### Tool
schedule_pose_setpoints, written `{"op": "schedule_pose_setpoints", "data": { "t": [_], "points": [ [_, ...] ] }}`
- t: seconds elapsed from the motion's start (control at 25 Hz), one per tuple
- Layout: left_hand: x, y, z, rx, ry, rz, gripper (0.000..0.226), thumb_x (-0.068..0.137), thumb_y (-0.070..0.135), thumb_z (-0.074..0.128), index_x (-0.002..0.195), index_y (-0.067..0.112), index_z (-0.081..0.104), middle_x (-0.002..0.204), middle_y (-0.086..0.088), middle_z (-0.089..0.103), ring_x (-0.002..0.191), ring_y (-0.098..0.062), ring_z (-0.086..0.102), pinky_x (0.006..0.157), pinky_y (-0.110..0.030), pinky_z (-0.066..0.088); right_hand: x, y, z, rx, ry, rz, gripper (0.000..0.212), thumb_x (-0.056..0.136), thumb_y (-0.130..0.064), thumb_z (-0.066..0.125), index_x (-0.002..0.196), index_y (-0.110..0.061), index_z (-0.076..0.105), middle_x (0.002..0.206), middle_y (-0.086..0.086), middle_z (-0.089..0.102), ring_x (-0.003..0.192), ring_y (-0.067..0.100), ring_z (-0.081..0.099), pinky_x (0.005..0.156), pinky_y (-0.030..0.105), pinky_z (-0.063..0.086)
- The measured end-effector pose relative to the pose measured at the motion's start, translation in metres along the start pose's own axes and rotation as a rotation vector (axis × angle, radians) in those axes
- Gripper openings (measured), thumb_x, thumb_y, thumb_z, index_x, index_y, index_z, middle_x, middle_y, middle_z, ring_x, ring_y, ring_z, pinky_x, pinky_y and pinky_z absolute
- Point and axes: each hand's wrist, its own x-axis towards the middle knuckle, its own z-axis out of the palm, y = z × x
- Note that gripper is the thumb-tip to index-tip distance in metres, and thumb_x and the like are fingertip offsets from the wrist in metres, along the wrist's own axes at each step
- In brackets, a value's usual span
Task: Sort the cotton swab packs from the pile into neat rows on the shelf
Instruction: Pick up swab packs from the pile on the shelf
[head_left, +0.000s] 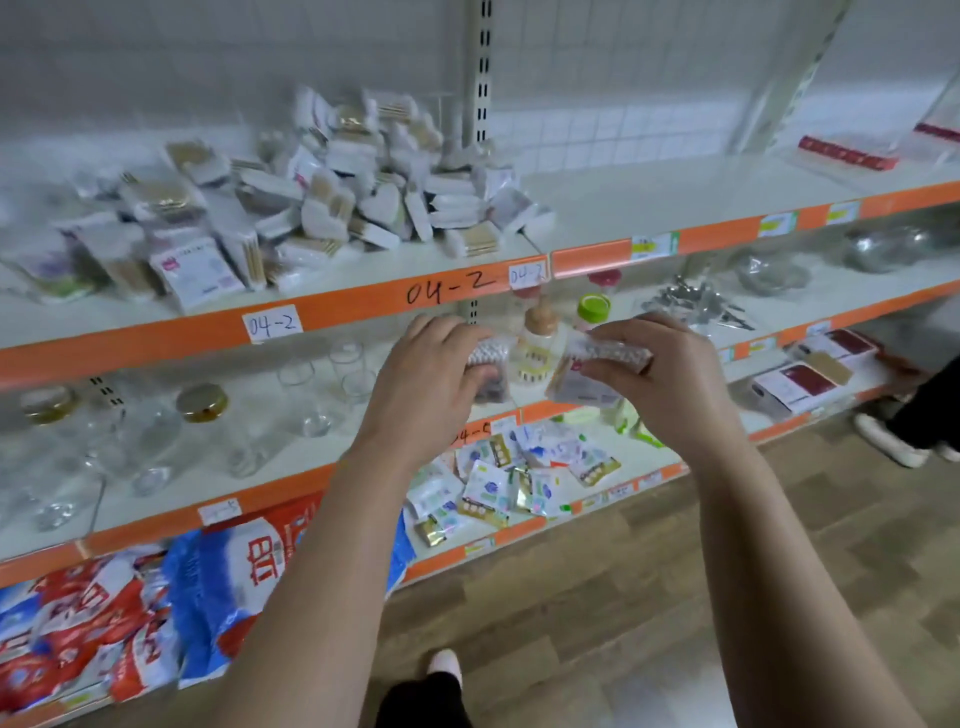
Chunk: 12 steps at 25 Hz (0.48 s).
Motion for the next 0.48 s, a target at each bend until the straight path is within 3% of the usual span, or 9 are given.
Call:
{"op": "schedule_pose_setpoints", "data": {
  "t": [0.28,0.48],
  "points": [
    [0.118,-0.045,0.014,-0.004,0.03,0.11,0.031,0.089,0.022,0.062,0.118,0.01,0.06,0.111,-0.005,0.059,0.105,-0.025,0.048,0.091,-0.025,0.031,0.111,0.032,0.028,-0.005,0.069,-0.02,0.026,0.072,-0.023,0.081,0.096,-0.016,0.073,0.09,-0.003,0.063,0.08,0.0,0.054,0.073,0.0,0.033],
    [0.181,-0.052,0.038,-0.086,0.041,0.125,0.033,0.09,0.022,0.062,0.122,0.014,0.06,0.111,-0.006,0.056,0.108,-0.024,0.049,0.092,-0.028,0.037,0.166,0.072,0.031,-0.035,0.083,-0.002,0.026,0.073,-0.02,0.079,0.097,-0.013,0.072,0.089,-0.001,0.064,0.083,0.007,0.055,0.073,0.001,0.033]
  ]
}}
